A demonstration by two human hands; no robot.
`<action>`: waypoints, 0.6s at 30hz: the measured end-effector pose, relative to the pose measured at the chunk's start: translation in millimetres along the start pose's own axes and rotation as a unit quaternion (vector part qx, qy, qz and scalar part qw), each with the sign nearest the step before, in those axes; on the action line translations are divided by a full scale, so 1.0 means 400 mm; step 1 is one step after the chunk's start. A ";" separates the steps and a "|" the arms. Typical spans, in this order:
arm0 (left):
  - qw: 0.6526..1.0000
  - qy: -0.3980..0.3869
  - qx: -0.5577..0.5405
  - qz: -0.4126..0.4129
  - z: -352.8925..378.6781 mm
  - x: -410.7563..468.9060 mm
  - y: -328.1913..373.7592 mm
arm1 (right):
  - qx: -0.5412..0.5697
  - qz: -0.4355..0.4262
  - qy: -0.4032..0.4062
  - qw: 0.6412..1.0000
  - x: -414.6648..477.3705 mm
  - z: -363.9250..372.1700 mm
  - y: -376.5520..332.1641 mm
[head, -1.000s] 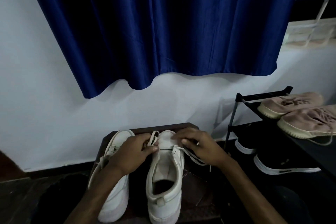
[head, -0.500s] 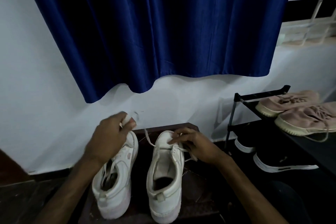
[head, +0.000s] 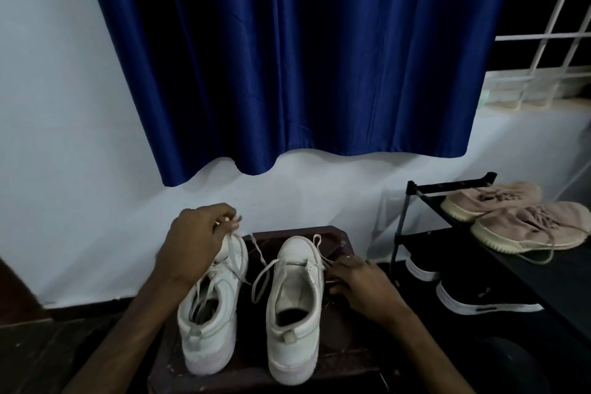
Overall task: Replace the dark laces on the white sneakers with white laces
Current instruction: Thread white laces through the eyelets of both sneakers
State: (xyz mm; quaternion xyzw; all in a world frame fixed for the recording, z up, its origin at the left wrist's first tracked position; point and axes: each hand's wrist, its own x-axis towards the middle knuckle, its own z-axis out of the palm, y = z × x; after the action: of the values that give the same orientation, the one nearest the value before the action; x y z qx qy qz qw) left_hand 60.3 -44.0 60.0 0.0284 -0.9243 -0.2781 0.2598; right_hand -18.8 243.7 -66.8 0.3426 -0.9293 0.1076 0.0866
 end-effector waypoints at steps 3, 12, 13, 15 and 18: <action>0.998 -0.045 0.037 0.008 -0.019 0.006 0.006 | -0.007 0.015 0.012 1.000 -0.004 0.002 -0.011; 0.988 -0.089 0.101 0.076 -0.225 0.122 0.103 | 0.382 0.128 0.301 0.865 0.102 -0.341 -0.052; 0.990 -0.080 0.081 0.088 -0.251 0.142 0.126 | 0.398 0.116 0.315 0.854 0.128 -0.407 -0.058; 0.992 -0.048 0.038 0.113 -0.303 0.181 0.179 | 0.416 0.085 0.357 0.832 0.182 -0.544 -0.068; 0.987 0.028 -0.017 0.155 -0.356 0.220 0.257 | 0.405 0.046 0.406 0.818 0.257 -0.716 -0.087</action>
State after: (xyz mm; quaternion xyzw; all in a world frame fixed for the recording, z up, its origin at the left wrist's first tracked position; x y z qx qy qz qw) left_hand 64.4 -45.6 256.5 -0.1118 -0.9051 -0.2491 0.3259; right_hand -48.2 228.4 237.6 0.2287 -0.6972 0.6073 0.3047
